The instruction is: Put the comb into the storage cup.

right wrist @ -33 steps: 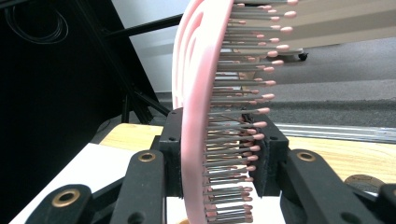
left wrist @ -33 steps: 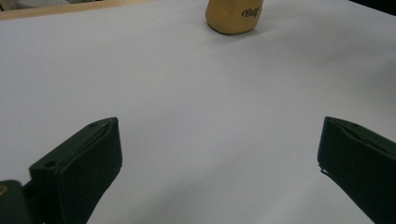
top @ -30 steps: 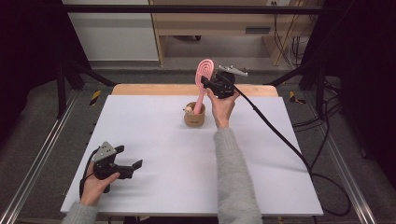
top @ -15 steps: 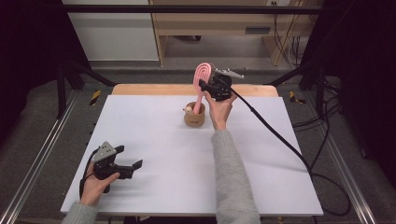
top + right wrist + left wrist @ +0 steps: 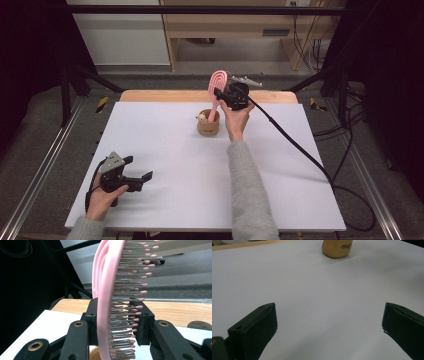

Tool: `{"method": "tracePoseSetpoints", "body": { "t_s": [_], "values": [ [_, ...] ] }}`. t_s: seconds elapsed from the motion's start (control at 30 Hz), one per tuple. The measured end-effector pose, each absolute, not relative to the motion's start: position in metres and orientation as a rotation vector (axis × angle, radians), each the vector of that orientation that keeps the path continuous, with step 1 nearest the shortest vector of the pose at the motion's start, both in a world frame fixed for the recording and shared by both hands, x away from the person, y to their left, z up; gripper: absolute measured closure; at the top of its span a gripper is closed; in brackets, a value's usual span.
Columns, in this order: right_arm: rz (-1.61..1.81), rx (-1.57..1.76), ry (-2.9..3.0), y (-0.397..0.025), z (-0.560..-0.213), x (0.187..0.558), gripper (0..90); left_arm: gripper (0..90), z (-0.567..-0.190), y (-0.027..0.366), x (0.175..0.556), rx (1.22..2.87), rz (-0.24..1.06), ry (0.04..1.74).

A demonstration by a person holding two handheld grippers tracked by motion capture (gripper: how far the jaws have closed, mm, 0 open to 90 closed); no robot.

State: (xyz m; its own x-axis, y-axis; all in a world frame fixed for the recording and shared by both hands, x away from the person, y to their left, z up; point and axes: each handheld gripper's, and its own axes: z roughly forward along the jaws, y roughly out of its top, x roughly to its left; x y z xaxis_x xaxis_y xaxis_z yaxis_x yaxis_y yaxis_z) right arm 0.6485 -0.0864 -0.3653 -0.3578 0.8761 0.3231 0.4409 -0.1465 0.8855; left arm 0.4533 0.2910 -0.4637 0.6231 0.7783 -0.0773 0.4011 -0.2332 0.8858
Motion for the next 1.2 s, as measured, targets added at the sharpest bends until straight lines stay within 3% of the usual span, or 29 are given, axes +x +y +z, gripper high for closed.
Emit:
{"method": "tracePoseSetpoints", "body": {
  "t_s": [1.2],
  "values": [
    [1.532, 1.56, 1.704, -0.101, -0.382, 0.65, 62.8, 0.0, -0.464, 0.291, 0.453, 1.858, 0.475, 0.942]
  ]
}}
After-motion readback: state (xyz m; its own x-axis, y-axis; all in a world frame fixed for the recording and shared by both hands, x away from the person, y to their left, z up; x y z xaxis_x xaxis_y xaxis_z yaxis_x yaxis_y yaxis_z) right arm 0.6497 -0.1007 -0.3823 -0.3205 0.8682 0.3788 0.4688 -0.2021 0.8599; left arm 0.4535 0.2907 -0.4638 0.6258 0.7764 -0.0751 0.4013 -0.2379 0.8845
